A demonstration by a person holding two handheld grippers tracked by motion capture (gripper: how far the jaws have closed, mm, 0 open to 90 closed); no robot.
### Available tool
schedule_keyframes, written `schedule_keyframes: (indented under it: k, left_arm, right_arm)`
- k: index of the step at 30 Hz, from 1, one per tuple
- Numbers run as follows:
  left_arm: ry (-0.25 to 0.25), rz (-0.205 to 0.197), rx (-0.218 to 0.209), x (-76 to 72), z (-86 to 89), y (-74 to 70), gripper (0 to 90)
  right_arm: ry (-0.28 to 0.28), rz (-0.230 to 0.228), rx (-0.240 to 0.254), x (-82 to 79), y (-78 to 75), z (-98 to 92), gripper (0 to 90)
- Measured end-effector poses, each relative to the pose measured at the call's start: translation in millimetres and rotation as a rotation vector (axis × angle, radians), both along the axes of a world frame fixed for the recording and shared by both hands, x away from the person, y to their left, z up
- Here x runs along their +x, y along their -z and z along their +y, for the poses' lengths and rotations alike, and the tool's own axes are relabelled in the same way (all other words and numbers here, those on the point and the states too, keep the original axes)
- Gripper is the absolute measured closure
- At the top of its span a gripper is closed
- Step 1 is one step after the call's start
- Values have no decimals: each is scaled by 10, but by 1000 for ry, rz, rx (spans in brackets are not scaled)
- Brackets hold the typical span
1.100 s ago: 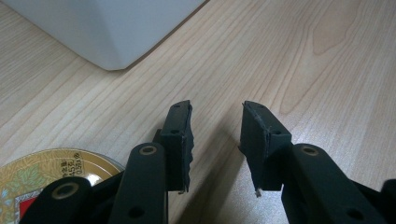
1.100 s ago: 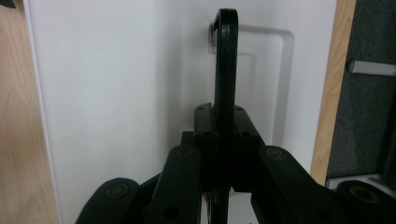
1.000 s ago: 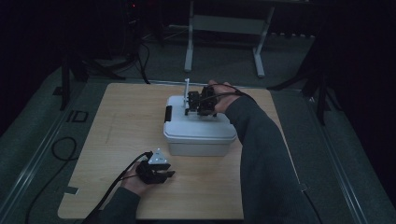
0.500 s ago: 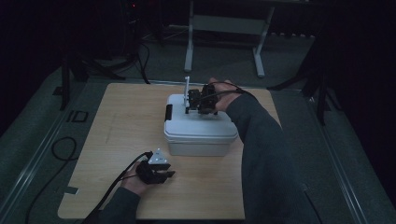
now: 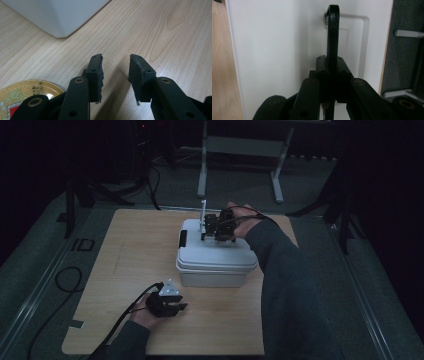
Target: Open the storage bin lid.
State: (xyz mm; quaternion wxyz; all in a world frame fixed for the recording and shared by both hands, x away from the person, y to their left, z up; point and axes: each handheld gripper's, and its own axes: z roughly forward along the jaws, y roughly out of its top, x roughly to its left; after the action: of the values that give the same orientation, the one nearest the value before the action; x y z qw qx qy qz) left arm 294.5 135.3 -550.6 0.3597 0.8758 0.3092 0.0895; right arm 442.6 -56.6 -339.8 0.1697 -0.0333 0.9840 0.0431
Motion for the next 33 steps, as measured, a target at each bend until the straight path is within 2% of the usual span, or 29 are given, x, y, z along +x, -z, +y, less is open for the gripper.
schedule_keyframes:
  k: [16, 33]
  left_arm:
    - [2, -1, 2, 0, 0, -2, 632]
    - [4, 1, 4, 4, -4, -4, 631]
  right_arm:
    - [27, 3, 21, 10, -71, -107, 842]
    - [69, 4, 21, 12, -120, -274, 842]
